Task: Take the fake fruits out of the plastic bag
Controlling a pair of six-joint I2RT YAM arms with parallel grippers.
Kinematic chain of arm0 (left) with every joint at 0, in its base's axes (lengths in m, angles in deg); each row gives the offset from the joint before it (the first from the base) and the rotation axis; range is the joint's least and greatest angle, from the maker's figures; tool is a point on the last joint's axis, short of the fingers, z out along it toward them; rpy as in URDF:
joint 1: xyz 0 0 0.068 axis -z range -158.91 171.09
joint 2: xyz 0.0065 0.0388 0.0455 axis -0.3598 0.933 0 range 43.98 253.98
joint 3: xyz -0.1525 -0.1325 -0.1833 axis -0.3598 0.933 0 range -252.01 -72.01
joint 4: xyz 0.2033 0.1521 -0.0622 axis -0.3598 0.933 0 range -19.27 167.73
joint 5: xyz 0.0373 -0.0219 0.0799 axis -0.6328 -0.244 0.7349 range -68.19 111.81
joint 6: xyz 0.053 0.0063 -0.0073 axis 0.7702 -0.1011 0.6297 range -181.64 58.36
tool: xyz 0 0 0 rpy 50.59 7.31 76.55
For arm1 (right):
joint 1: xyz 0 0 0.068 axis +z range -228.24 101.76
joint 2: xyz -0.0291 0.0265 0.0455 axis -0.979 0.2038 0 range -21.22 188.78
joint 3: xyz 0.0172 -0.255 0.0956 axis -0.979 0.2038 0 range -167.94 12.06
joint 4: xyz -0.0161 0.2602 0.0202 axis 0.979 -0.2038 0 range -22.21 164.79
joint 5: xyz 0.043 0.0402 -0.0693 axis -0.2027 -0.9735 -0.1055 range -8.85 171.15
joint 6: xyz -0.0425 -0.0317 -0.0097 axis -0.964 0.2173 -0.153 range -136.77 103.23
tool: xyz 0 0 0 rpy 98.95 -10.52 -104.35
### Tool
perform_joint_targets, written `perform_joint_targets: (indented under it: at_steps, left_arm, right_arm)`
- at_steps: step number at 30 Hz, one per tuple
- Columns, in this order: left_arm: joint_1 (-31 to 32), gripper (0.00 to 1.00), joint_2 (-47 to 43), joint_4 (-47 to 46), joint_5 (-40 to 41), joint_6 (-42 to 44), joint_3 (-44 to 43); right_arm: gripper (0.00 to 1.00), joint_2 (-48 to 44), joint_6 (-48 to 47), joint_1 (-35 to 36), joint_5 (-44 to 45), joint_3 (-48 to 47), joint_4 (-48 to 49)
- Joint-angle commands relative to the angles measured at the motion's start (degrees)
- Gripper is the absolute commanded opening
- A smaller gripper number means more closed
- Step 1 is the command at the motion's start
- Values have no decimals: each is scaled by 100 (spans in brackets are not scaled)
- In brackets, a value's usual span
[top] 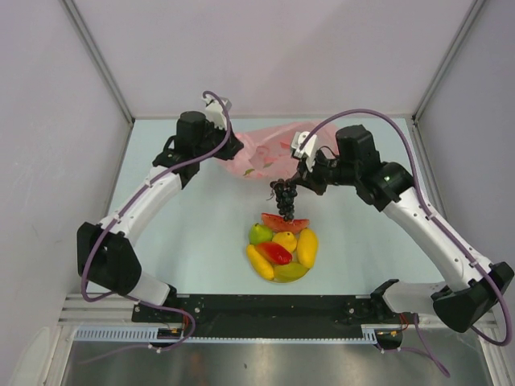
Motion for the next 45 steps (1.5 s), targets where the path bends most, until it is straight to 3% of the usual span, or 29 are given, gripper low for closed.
perform_joint_targets:
  at_steps: [1,18,29,45]
  left_arm:
    - [4,0,-211,-151,-21,-121,139]
    - [162,0,-466,-204,-29,-42,473]
    - [215,1,-483,-257,-82,-86,526]
    - [338,1,-360,-239,-196,-147,500]
  right_arm:
    - [0,-49,4,89,-49,139,-121]
    - [0,443,-365,809,162,490,213]
    - [1,259,-629,933,425,1131,221]
    - [5,-154,-1930,1196,373,1528,-16]
